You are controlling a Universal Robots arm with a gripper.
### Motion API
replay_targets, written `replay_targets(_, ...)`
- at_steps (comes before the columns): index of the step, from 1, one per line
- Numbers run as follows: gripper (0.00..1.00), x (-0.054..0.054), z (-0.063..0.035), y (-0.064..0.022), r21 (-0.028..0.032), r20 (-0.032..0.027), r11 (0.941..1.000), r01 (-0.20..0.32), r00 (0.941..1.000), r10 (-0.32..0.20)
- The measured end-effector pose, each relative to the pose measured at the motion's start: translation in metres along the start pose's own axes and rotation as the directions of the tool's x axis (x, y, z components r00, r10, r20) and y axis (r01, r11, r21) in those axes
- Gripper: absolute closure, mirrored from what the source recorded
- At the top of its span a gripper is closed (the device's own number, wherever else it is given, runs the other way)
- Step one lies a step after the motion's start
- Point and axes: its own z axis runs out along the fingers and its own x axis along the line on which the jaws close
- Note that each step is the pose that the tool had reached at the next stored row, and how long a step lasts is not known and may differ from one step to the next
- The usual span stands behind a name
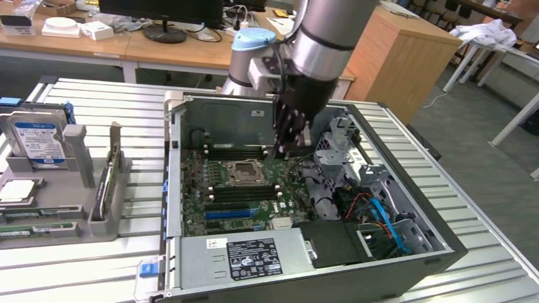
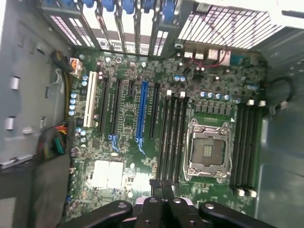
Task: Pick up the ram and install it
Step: 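Press down the ram until it locks into place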
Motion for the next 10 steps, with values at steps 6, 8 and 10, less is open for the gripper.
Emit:
replay_targets(6, 0.90, -0.001, -0.0244, 0.0008, 0.0001, 0.0008, 1.0000, 0.000, 1.0000, 0.000)
replay_targets(8, 0.90, -0.002, -0.0323, 0.0010, 0.0000, 0.0009, 1.0000, 0.000, 1.0000, 0.000)
replay_targets(10, 0.90, -0.002, -0.0396, 0.0013, 0.0001, 0.0012, 1.0000, 0.000, 1.0000, 0.000)
